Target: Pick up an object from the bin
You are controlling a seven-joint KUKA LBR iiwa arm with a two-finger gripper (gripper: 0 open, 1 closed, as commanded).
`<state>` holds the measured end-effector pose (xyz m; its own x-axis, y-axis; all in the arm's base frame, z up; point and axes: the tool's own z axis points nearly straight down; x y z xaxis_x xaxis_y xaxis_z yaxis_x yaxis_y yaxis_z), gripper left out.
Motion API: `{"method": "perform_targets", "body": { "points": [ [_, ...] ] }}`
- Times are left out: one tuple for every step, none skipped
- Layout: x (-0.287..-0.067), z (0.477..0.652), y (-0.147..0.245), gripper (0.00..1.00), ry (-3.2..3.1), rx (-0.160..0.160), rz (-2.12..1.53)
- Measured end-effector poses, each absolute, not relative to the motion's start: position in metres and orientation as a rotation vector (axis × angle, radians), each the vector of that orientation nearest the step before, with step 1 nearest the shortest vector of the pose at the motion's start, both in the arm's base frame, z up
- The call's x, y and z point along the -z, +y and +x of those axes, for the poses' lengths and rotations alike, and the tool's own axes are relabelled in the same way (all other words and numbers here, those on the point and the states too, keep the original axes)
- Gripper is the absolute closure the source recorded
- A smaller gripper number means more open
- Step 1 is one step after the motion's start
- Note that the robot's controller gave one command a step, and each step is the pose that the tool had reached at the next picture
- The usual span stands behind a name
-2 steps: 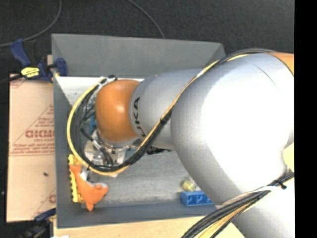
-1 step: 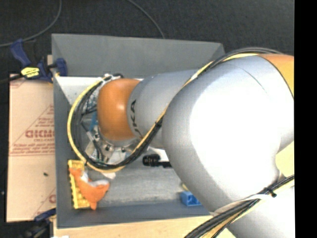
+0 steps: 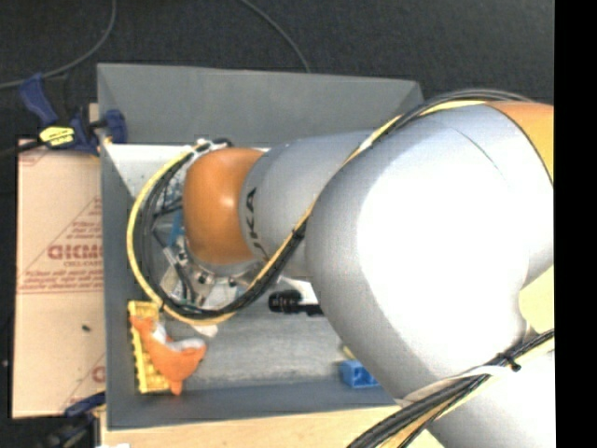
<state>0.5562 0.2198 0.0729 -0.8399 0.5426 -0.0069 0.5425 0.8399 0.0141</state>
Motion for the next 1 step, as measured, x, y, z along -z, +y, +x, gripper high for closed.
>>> {"method": "perform_targets", "body": {
  "points": [
    [-0.0742,0.5563,0.2198,1.0,3.003,-0.02,0.884]
  ]
}}
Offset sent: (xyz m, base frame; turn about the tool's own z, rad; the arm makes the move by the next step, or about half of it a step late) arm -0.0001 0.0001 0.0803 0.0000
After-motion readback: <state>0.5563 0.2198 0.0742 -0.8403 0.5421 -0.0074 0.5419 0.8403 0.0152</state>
